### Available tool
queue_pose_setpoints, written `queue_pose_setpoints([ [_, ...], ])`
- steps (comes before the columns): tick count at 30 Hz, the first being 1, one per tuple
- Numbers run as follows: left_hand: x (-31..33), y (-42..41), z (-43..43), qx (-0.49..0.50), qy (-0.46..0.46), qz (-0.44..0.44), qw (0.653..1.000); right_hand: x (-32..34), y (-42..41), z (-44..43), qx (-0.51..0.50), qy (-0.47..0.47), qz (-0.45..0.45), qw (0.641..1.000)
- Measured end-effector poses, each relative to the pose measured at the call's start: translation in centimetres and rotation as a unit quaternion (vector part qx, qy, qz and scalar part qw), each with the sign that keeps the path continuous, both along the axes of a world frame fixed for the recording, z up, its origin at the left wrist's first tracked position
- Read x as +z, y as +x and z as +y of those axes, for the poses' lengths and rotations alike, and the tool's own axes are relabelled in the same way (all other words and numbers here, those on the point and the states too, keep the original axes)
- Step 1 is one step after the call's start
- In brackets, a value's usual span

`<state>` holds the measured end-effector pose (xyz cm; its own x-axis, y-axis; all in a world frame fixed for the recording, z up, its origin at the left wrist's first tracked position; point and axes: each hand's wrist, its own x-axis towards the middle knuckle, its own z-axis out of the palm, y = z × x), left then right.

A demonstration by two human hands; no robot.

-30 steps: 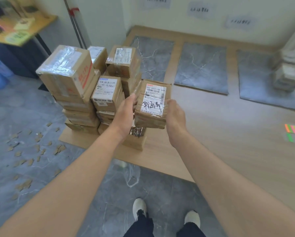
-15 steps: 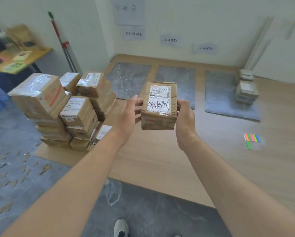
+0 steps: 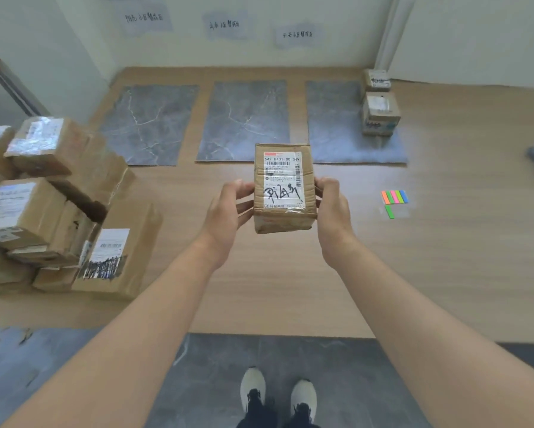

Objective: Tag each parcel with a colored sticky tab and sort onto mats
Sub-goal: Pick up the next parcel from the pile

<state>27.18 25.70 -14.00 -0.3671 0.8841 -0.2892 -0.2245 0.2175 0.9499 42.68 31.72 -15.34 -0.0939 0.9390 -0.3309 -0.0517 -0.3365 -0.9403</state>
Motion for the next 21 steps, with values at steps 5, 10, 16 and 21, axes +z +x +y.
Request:
queue_pose_setpoints([
  [5,-5.0,1.3,2.0,-0.023,-0.047,-0.036,0.998,-4.6,1.7,0.7,-0.01,-0.04,-0.025,0.999],
  [10,-9.3,2.3,2.6,-0.053,-0.09,-0.084,0.991,-9.1,2.5,0.6,-0.026,-0.096,-0.055,0.994],
  [16,-13.7,2.5,3.5,-0.053,-0.124,-0.122,0.983,-12.9,2.8,0.7,-0.046,-0.141,-0.07,0.986],
  [21,-15.0,2.3,4.0,-0.071,-0.136,-0.112,0.982,-14.5,2.9,1.1,-0.032,-0.162,-0.078,0.983],
])
